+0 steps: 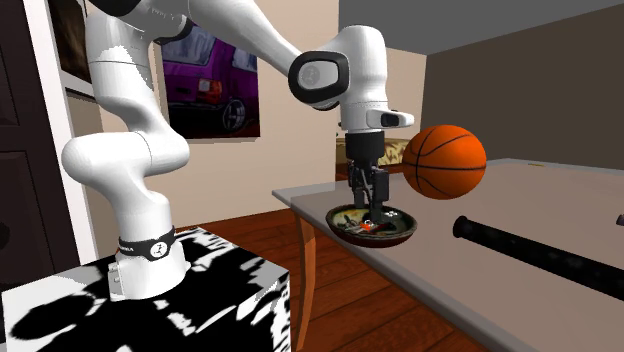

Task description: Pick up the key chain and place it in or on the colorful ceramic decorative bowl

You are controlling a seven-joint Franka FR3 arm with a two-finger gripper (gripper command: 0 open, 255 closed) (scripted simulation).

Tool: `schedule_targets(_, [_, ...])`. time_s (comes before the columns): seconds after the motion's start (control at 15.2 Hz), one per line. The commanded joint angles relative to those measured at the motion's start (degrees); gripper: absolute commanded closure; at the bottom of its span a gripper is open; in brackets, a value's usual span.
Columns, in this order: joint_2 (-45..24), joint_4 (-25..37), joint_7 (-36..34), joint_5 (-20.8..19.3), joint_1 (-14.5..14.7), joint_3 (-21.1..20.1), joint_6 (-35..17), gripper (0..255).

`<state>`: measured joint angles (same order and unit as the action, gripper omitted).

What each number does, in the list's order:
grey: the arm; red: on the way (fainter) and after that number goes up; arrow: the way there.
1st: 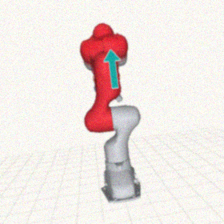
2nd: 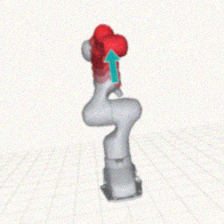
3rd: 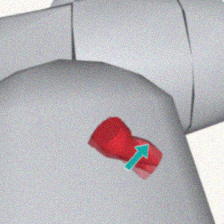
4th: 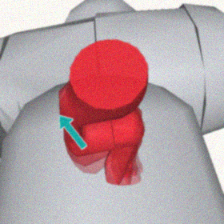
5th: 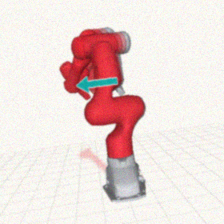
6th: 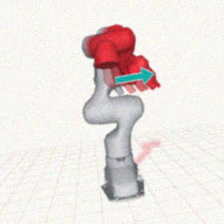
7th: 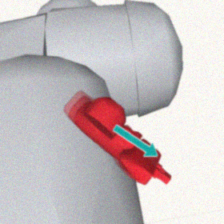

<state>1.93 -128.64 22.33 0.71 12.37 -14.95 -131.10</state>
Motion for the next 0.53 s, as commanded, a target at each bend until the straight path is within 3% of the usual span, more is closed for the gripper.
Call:
schedule_targets(0.0, [0.0, 0.0, 0.0, 0.0, 0.0, 0.0, 0.0, 0])
schedule_targets(0.2, [0.0, 0.0, 0.0, 0.0, 0.0, 0.0, 0.0, 0])
schedule_targets(0.46, [4.0, 3.3, 0.9, 1.2, 0.0, 0.2, 7.2, 0])
